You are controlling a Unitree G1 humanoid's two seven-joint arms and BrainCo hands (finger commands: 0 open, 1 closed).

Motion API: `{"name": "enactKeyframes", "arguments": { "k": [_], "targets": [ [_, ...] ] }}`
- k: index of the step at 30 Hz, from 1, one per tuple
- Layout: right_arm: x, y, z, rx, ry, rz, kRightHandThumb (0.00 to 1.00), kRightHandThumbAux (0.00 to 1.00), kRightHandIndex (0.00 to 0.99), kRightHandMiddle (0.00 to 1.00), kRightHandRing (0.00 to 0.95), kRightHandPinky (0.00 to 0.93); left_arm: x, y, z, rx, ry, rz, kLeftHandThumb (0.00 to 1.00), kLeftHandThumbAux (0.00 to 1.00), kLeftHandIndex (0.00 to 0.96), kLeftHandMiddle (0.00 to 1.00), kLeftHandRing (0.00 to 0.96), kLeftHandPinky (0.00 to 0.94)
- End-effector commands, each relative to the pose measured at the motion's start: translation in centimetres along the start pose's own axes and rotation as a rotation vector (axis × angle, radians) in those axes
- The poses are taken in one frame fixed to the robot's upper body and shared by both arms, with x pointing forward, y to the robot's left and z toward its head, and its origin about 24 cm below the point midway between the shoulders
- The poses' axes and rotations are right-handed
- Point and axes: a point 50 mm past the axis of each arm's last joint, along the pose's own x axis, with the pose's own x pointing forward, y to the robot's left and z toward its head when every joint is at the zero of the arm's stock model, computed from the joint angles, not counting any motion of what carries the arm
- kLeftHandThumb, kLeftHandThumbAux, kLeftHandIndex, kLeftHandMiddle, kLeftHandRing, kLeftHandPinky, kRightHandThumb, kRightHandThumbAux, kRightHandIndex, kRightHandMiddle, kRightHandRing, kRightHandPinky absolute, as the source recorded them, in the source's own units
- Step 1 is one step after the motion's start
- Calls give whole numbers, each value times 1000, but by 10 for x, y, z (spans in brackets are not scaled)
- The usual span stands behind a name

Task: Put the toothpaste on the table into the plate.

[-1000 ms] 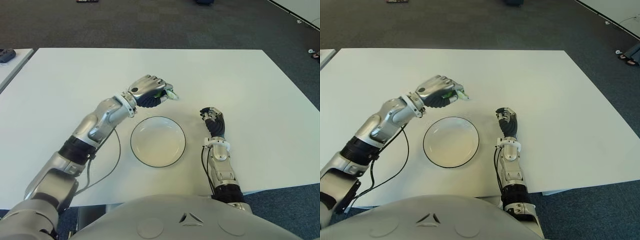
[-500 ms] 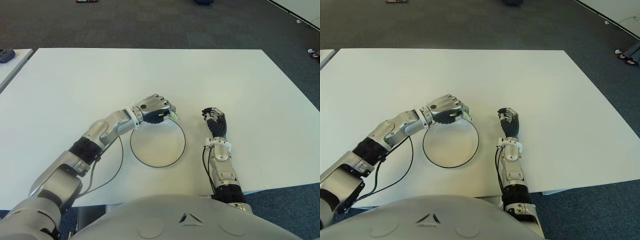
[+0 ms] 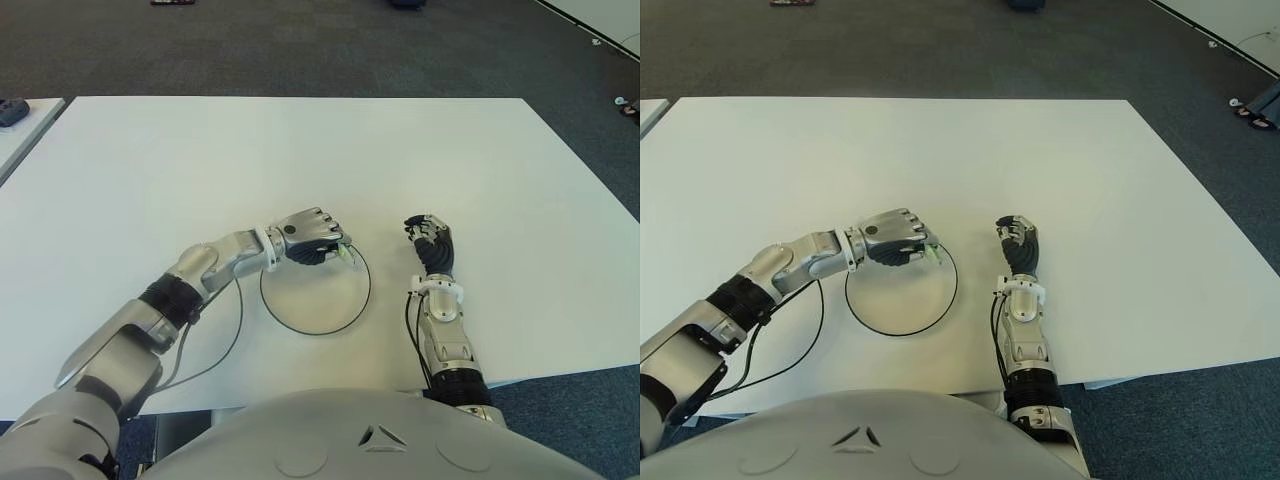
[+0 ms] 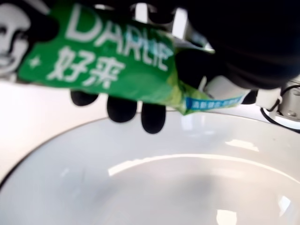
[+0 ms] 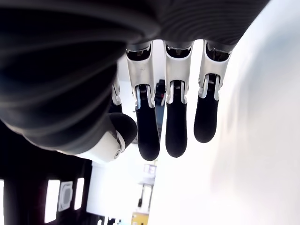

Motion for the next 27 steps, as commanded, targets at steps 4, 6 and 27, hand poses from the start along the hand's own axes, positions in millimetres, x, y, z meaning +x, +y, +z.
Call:
{"name": "enactKeyframes", "arguments": {
  "k": [4,6,27],
  "targets": [
    [0,0,-2,-3,10,8,708,730,424,457,428,427,-14,-2,-3,-11,-12,-43,842,673,405,572,716,702],
    [0,0,-1,-2,7,8,709,730,424,458,429,427,-20,2,-2,-14,-23,-51,841,674,404,569,716,704],
    [1,0,0,1,7,15,709,730,424,456,422,416,-40,44,9,-86,-50,-120,641,718,329,374,464,475]
  ]
}}
